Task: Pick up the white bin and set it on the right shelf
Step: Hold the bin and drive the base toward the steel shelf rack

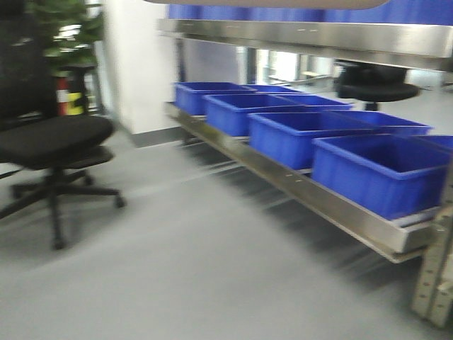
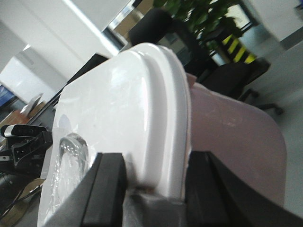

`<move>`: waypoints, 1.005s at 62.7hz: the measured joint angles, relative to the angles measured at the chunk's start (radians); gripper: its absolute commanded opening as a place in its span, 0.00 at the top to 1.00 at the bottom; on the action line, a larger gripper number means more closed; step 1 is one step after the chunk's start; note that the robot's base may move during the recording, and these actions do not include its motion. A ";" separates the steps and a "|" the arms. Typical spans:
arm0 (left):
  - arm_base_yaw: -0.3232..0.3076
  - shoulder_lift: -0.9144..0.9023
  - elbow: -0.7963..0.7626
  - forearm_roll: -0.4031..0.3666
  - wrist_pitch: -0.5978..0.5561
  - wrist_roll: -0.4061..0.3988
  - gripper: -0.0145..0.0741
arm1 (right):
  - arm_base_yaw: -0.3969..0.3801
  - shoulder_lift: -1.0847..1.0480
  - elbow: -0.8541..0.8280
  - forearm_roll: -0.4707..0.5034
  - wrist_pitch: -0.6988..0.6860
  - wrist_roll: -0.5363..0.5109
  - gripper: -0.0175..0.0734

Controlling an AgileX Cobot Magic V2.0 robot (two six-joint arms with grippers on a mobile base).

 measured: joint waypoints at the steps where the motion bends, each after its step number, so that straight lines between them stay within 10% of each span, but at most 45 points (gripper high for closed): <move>1: 0.000 0.000 0.000 0.000 -0.002 0.000 0.98 | 0.000 0.000 0.000 0.000 0.000 0.000 0.75; 63: 0.000 0.000 0.000 -0.002 -0.002 0.000 0.98 | 0.000 0.000 0.000 0.000 0.000 0.000 0.75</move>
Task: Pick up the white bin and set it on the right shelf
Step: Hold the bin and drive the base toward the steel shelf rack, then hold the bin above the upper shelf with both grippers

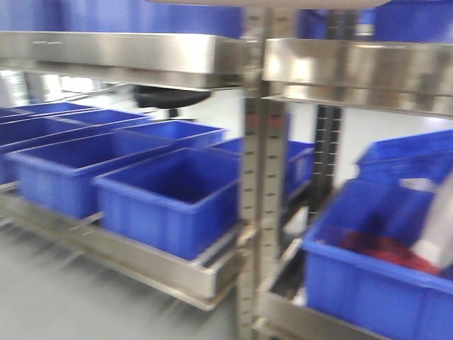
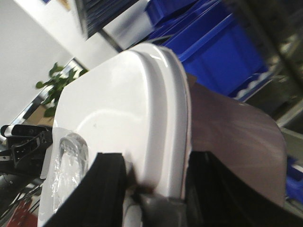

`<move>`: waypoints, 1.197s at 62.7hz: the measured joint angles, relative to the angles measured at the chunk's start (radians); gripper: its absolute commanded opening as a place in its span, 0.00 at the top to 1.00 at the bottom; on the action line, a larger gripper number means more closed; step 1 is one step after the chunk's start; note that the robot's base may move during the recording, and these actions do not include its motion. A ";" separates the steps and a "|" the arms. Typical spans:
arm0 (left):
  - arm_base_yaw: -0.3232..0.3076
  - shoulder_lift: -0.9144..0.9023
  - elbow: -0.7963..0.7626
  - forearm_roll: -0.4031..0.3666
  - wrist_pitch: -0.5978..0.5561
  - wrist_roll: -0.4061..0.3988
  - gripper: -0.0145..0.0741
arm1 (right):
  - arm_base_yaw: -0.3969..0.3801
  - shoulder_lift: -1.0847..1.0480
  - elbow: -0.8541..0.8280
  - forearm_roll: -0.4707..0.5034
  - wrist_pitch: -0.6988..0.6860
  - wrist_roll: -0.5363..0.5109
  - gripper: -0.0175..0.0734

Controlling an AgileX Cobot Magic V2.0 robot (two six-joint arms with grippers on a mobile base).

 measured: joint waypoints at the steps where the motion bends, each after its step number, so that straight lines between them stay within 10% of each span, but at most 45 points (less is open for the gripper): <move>1: 0.000 0.000 0.000 0.000 0.000 0.000 0.98 | 0.000 0.000 0.000 0.000 0.000 0.000 0.75; 75: 0.000 0.000 0.000 0.000 0.000 0.000 0.98 | 0.000 0.000 0.000 0.000 0.000 0.000 0.75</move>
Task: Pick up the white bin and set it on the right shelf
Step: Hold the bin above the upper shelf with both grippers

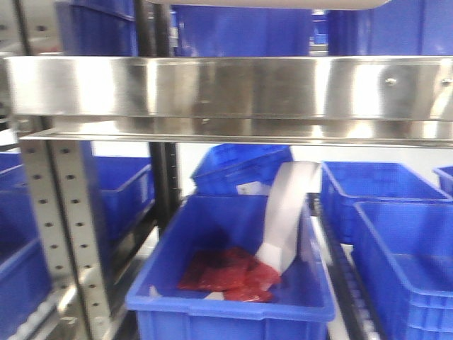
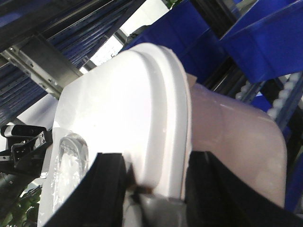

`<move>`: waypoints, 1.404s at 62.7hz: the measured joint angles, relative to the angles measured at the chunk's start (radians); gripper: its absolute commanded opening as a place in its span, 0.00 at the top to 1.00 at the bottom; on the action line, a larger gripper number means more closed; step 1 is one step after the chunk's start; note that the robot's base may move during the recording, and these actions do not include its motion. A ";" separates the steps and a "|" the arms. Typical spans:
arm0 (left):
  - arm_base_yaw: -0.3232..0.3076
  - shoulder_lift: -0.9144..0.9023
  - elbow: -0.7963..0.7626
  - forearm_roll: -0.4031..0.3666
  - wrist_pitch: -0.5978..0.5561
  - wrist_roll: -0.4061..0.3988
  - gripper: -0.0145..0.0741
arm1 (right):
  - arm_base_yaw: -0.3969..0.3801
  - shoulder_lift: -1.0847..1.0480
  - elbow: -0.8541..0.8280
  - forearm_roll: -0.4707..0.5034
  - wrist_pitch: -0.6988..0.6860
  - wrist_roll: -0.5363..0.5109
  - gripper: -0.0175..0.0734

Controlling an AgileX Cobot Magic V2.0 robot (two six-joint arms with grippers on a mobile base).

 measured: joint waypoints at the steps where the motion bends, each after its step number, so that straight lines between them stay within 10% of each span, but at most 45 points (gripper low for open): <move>1: 0.000 0.000 0.000 0.000 0.000 0.000 0.98 | 0.000 0.000 0.000 0.000 0.000 0.000 0.75; 88: 0.000 0.000 0.000 0.000 -0.002 0.000 0.98 | 0.000 0.000 0.000 0.000 0.000 0.000 0.75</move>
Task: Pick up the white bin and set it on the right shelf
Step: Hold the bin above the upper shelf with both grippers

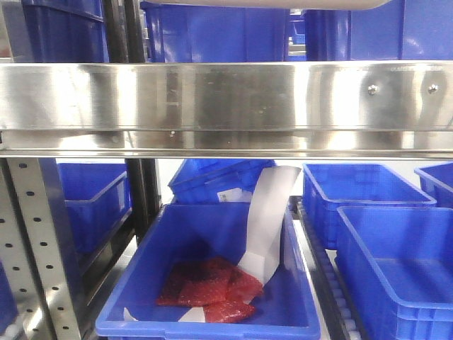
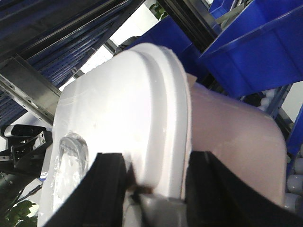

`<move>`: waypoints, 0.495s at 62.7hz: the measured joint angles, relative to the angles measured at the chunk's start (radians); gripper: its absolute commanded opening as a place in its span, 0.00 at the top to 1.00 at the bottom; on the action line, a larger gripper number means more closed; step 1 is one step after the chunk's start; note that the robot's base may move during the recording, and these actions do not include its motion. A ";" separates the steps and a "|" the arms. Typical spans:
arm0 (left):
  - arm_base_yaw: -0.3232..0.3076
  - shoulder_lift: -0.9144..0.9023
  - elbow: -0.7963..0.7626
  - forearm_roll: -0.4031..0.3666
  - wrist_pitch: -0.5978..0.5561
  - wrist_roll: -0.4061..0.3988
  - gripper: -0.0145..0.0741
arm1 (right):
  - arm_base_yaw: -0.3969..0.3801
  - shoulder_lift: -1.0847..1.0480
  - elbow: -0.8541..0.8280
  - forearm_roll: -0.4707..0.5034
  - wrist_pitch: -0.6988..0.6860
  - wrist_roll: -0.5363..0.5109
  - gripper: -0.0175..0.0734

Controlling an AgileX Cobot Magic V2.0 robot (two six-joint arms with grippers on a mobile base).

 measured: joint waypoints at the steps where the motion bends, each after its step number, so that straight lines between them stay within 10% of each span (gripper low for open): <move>1: 0.000 0.000 0.000 0.000 0.000 0.000 0.98 | 0.000 0.000 0.000 0.000 0.000 0.000 0.75; 31: 0.000 0.000 0.000 0.000 0.000 0.000 0.98 | 0.000 0.000 0.000 0.000 0.000 0.000 0.75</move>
